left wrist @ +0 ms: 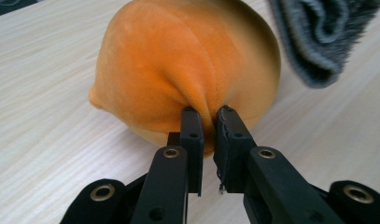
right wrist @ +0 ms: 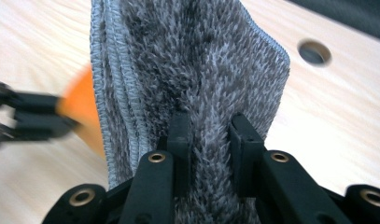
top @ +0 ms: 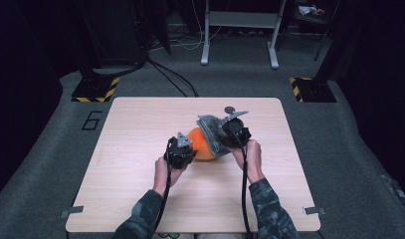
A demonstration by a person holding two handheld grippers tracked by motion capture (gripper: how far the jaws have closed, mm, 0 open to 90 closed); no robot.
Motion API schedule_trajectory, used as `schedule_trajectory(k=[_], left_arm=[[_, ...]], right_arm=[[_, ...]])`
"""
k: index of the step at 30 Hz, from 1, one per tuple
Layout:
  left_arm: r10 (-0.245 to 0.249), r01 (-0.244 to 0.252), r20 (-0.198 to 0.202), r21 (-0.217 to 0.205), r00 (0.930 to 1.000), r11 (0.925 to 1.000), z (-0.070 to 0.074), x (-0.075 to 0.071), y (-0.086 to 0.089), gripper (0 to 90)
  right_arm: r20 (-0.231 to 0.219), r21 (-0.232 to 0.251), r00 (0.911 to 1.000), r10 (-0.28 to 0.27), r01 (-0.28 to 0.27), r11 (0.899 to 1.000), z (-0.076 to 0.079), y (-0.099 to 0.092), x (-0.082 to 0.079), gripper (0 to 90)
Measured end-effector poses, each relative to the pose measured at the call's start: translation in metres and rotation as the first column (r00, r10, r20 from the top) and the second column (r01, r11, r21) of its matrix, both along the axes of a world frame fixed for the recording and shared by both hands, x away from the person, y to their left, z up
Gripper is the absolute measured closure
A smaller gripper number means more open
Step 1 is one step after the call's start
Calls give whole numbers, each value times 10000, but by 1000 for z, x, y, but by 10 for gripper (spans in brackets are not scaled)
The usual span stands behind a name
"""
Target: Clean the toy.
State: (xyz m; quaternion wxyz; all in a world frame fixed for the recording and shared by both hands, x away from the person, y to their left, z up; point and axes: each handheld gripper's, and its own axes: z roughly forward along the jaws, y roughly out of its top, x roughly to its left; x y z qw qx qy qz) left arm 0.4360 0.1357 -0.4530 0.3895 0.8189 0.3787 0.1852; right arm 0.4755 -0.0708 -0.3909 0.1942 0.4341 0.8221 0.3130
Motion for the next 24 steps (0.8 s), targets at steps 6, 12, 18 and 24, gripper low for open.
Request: schedule_trajectory(k=[6, 12, 18, 24], left_arm=[[-157, 157, -52, -10, 9999, 9999, 2, -7, -3, 821], [-103, 99, -267, -164, 9996, 9998, -3, -5, 0, 819], [30, -37, -251, -292, 9997, 9996, -4, -4, 1, 816], [118, -128, -336, -309, 9994, 9994, -6, -5, 3, 814]], right_arm=[[-266, -802, 9973, 682, -701, 9943, -1, 32, 0, 735], [-483, -815, 9969, 629, -667, 9944, -14, 27, 7, 737], [-712, -907, 9974, 138, -203, 9957, -23, 11, 10, 736], [-1135, -895, 9927, -400, 298, 9955, -39, -6, 14, 737]])
